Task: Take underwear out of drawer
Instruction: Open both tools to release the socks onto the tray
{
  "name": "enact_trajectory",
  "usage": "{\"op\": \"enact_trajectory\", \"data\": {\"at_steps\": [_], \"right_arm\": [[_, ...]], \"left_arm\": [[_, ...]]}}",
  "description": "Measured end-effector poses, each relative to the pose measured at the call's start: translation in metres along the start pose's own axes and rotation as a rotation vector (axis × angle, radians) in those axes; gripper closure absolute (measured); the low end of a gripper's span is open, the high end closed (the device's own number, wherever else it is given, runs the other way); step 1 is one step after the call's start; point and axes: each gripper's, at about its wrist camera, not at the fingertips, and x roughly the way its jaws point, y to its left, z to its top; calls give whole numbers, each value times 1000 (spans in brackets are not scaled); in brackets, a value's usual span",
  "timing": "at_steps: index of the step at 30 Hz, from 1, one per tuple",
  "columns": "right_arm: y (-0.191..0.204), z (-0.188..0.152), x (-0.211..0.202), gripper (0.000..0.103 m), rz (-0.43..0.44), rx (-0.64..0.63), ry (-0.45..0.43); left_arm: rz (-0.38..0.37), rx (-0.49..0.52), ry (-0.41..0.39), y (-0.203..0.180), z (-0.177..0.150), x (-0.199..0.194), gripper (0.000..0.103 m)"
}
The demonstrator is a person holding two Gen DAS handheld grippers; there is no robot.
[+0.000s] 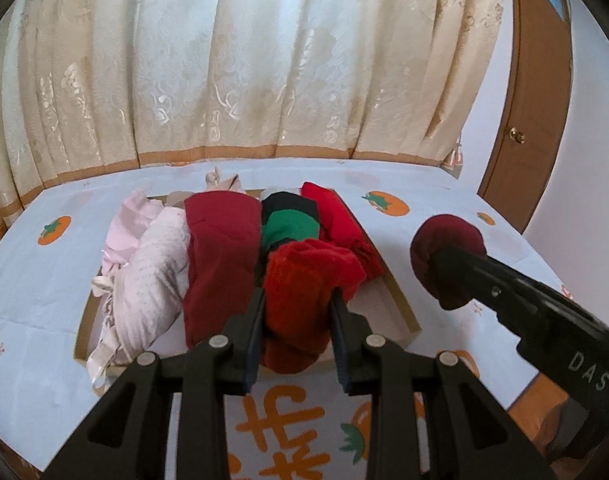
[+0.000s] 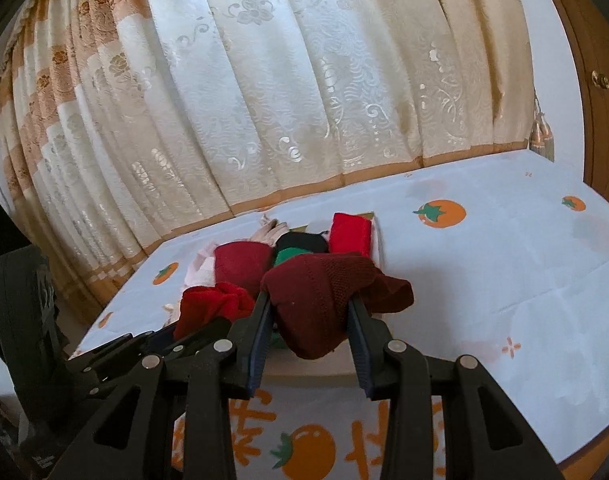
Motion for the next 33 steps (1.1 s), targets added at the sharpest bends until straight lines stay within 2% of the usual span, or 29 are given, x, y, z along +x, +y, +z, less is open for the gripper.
{"op": "enact_trajectory", "data": {"at_steps": [3,11,19,27,33], "right_arm": [[-2,1,8,64,-8,-6,12],[-8,-4,48,63,-35,-25,99],[-7,-14,81,63,-48,-49,175],[-14,-23,103,63,-32,-44,239],[-13,-26,104,64,-26,-73,218]], "left_arm": [[-9,-17,23,1,1,12,75],[31,-33,77,6,-3,47,75],[50,-47,72,17,-8,57,74],[33,-86,56,30,-15,63,67],[-4,-120,18,39,-22,65,56]]}}
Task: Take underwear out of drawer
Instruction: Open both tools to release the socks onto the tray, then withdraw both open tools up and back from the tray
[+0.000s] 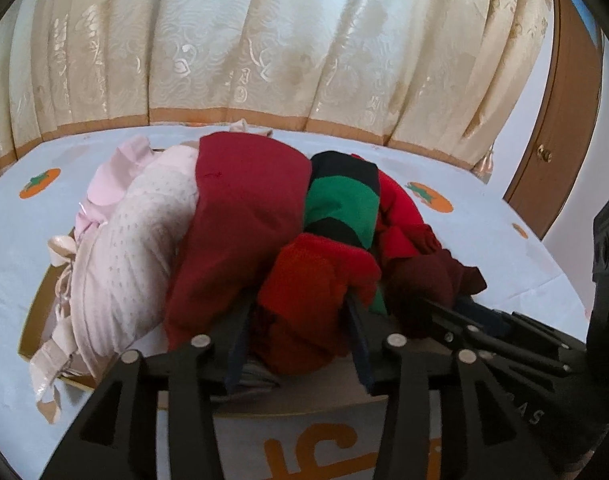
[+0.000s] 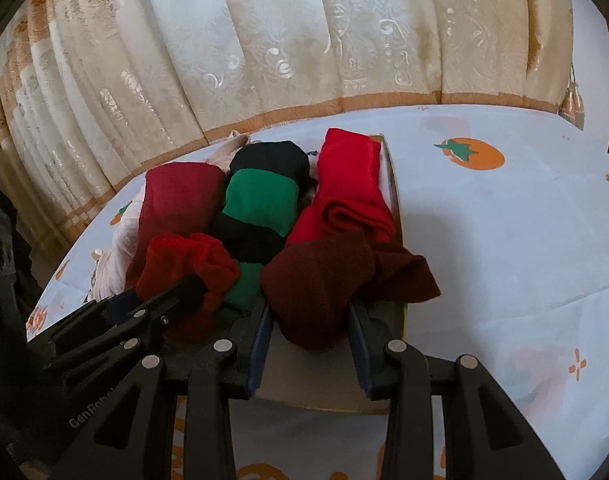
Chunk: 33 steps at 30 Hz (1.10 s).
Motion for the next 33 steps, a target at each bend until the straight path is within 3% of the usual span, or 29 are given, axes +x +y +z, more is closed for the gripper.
{"op": "enact_trajectory", "data": {"at_steps": [13,19,21,28,31,33], "right_arm": [[-1,-3,-3,62,40,-8,-29],[-1,-5,-7,54,68,-10,-41],[-1,-7,-11,46,65,-2,-54],[2,-14,-21,43,72,-4,-62],[1,-19,-27,42,76,10,-71],[-2,-21,-34,29,95,37,-80]], "left_arm": [[-17,-36,-21,3,-5,-4,52],[11,-39,-25,4,-3,-14,48],[25,-30,-28,3,-3,-19,47],[59,-9,-32,7,-8,-28,27],[145,-42,-24,13,-9,-31,0],[148,-74,-39,20,-11,-37,0]]}}
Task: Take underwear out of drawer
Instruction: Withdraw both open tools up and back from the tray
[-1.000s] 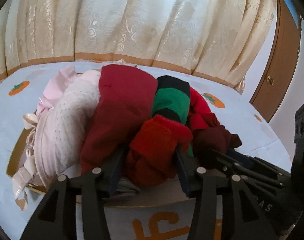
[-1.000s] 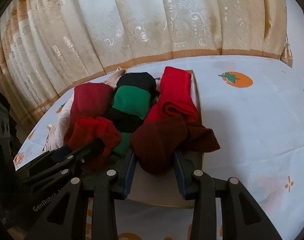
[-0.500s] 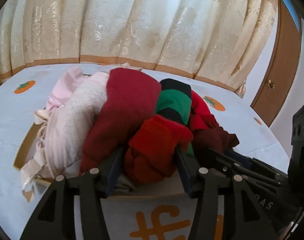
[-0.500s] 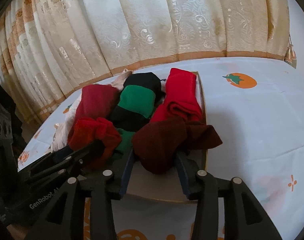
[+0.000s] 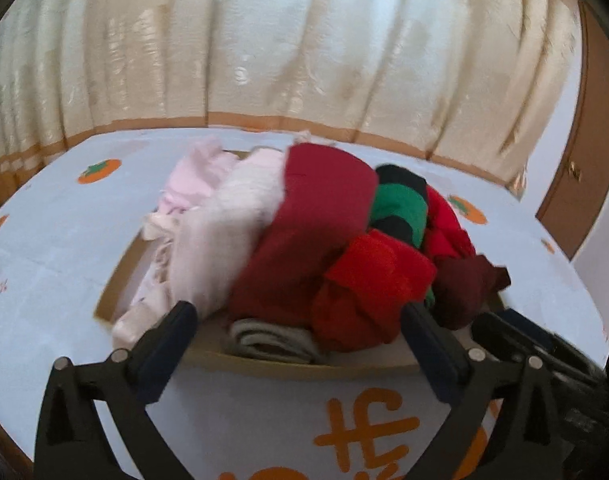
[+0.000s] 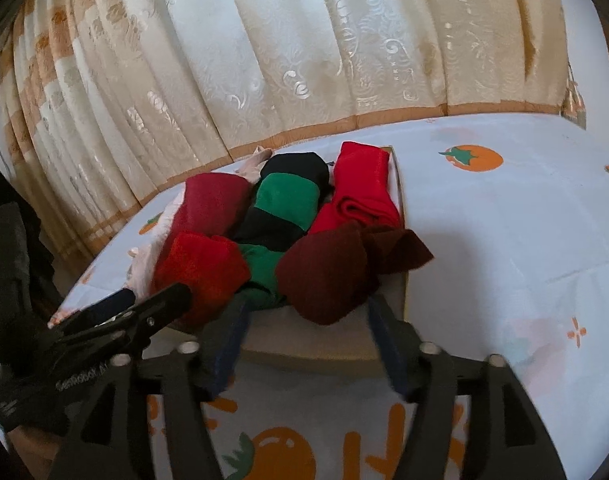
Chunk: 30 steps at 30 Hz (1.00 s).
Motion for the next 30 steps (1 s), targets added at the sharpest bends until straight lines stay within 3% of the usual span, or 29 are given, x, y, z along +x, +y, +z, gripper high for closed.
{"op": "enact_trajectory", "data": {"at_steps": [10,16,22,30], "right_arm": [[18,-5,-45,27,-5,40,-93],[34,-17,-71,27,-21,48,-145],[48,-32,-89,27,-32,39,-175],[67,-48,-110,27,-27,13,-198]], "left_arm": [[57,69,-62,-3,-12,-35,0],[59,33,-60,7,-27,-59,0],[108,98,-80,8,-42,-81,0],[138,63,-112,21,-54,-111,0]]}}
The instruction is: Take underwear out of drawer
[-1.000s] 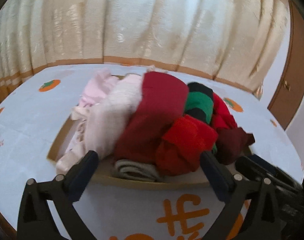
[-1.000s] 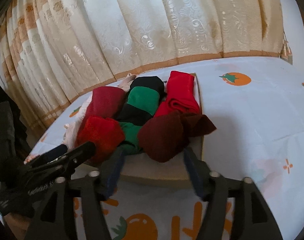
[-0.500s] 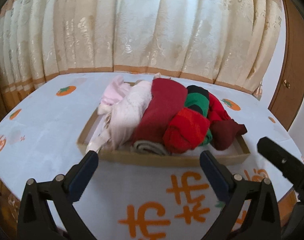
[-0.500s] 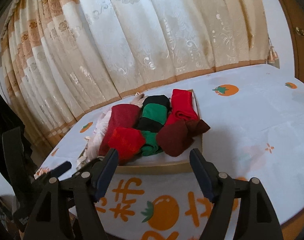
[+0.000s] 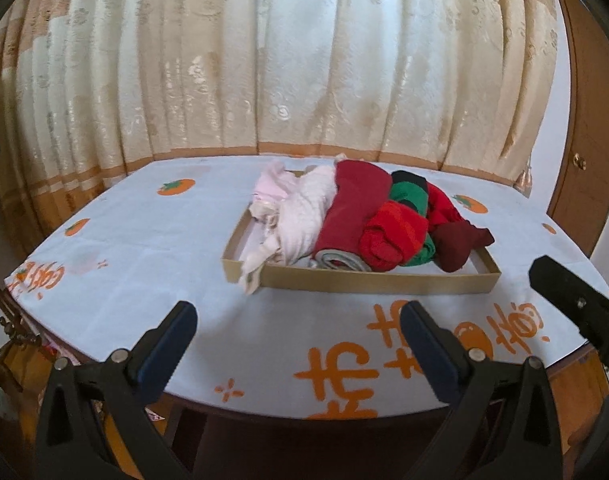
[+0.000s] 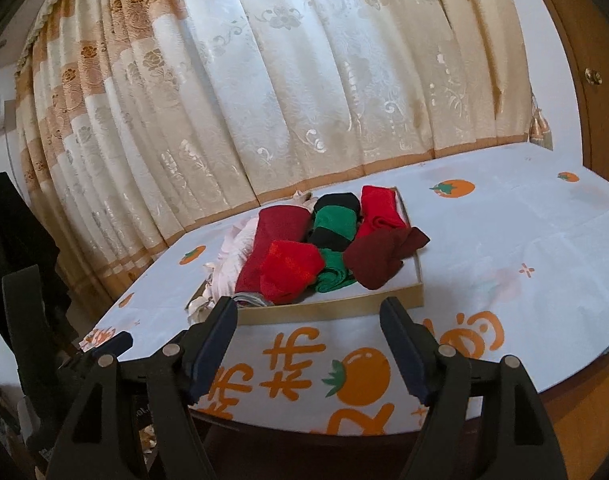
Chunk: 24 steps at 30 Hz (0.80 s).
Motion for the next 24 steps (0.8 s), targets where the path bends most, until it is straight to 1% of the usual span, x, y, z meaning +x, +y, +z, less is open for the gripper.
{"op": "enact_trajectory", "data": {"at_steps": [6,10,13,16,20,24], "right_arm": [[6,-7,-24,27,-14,-7,-32],[7,-12,-39,26,-35,-15,-52],[6,-15,-51,26,-44,-11,-67],[7,-17,-62,26,-50,-18,-81],[7,-18,-72,26,-62,-21,-97],[6,-21,-81,26,-59,-12,-101]], "left_arm": [[19,-9,-15,3,-9,-21,0],[25,7,-17,1,-14,-31,0],[21,12,-14,1,-17,-38,0],[15,13,-28,1,-20,-47,0],[28,22,-45,2,-23,-59,0],[15,25,-58,2,-27,-69,0]]}}
